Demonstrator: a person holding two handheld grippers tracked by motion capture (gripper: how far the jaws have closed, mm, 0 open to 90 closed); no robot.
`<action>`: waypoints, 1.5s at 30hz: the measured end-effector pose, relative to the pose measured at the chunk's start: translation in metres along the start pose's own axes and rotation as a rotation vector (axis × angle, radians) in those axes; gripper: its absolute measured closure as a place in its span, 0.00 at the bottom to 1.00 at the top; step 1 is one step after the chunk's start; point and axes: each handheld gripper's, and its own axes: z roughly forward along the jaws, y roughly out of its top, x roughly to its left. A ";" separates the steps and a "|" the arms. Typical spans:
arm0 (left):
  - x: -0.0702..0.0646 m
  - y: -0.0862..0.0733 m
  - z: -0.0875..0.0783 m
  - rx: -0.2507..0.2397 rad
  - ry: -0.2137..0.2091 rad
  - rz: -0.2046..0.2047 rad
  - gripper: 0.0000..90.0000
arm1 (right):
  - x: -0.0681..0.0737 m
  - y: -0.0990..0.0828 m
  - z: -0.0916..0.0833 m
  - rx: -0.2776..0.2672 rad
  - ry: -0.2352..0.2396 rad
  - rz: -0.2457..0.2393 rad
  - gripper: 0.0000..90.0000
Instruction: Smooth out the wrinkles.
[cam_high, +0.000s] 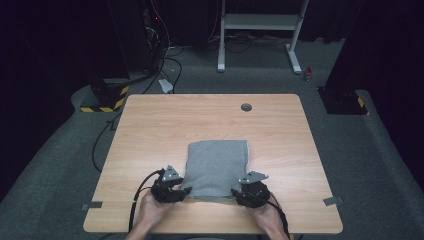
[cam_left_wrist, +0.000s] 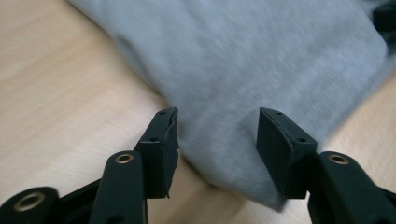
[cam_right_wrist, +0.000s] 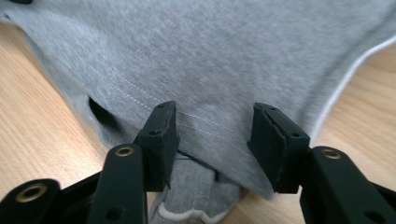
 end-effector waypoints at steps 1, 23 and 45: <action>0.009 0.006 -0.002 -0.022 0.002 -0.031 0.52 | -0.002 0.001 -0.003 -0.019 0.000 0.014 0.58; 0.095 0.083 0.077 -0.028 0.099 -0.302 0.53 | -0.096 0.073 0.031 -0.108 -0.142 0.326 0.64; 0.091 0.090 0.058 -0.065 0.126 -0.157 0.61 | -0.104 0.077 0.044 -0.078 -0.159 0.277 0.65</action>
